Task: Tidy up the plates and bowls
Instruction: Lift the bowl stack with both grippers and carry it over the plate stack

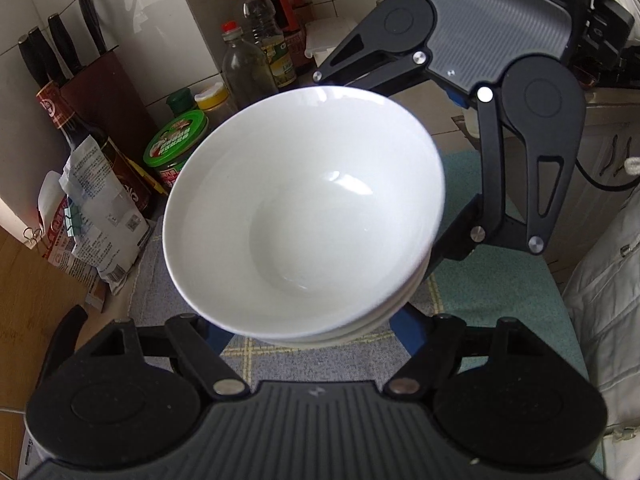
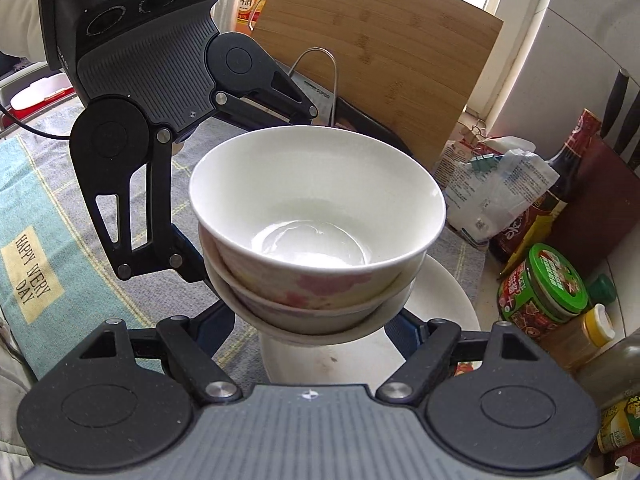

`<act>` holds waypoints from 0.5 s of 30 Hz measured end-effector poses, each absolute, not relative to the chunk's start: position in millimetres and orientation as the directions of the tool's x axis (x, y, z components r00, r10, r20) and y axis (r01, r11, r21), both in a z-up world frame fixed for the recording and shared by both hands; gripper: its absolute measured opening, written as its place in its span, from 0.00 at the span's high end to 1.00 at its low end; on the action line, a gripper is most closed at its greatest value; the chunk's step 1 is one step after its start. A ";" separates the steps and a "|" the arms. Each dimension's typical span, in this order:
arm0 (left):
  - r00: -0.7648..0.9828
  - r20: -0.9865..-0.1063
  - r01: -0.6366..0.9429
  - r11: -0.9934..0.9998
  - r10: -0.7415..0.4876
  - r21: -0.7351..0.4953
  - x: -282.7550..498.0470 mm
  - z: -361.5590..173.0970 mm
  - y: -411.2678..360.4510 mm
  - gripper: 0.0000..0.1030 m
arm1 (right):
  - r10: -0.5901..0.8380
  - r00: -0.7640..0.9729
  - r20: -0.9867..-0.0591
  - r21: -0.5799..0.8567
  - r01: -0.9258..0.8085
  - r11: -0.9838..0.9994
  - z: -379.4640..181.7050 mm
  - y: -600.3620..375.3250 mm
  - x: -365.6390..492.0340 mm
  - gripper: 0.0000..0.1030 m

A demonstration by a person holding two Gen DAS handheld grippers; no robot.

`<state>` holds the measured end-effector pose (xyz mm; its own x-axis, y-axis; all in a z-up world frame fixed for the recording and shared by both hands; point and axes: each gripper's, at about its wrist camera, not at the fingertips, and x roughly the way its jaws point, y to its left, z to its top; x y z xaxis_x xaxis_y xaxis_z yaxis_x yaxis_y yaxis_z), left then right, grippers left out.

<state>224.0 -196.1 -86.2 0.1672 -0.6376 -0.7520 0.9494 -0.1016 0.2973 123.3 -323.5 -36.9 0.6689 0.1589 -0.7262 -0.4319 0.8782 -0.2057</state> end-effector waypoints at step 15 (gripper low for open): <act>0.160 -0.768 0.946 -0.127 -0.620 0.300 241.4 -102.1 -242.8 0.23 | 0.131 0.659 -0.741 -0.191 -0.394 0.899 -53.5 -361.2 139.4 0.17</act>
<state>241.4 -242.8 -102.1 0.1604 -0.6203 -0.7678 0.9456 -0.1265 0.2998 139.4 -361.2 -53.5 0.6590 0.1312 -0.7406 -0.3938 0.8991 -0.1911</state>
